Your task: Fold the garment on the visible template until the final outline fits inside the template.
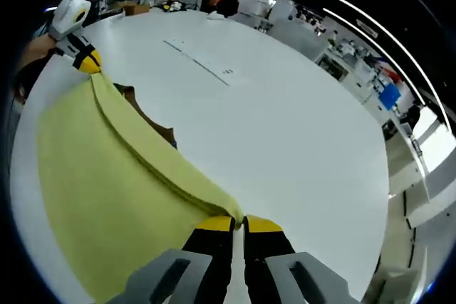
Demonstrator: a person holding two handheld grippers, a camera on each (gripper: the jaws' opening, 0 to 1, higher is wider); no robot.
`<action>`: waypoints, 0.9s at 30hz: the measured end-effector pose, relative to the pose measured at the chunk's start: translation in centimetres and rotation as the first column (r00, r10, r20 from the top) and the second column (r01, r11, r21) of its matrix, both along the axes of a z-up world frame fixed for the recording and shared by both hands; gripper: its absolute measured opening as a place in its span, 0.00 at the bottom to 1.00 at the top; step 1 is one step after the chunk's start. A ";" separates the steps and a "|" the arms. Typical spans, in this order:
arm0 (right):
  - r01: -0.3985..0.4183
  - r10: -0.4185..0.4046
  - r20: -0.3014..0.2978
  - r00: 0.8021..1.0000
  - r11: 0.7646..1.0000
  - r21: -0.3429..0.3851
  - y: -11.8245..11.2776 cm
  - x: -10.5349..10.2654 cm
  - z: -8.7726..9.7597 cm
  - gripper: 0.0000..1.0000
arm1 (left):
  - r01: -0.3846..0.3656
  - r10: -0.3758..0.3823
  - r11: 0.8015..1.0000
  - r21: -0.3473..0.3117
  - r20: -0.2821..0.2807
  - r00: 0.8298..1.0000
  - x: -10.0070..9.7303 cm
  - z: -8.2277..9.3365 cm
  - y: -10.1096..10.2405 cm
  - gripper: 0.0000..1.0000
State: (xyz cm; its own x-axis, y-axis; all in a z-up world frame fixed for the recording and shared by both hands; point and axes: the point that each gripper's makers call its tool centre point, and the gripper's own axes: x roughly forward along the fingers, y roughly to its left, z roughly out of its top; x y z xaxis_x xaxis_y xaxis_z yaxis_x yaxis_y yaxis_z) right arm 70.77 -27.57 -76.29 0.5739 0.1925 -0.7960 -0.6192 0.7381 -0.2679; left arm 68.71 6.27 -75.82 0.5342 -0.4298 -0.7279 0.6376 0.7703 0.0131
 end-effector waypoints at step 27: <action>0.043 -0.041 -0.039 0.998 0.998 0.049 0.3 -0.8 -0.4 0.01 | 0.316 -0.367 0.906 0.281 0.149 0.918 -2.6 -0.1 0.8 0.17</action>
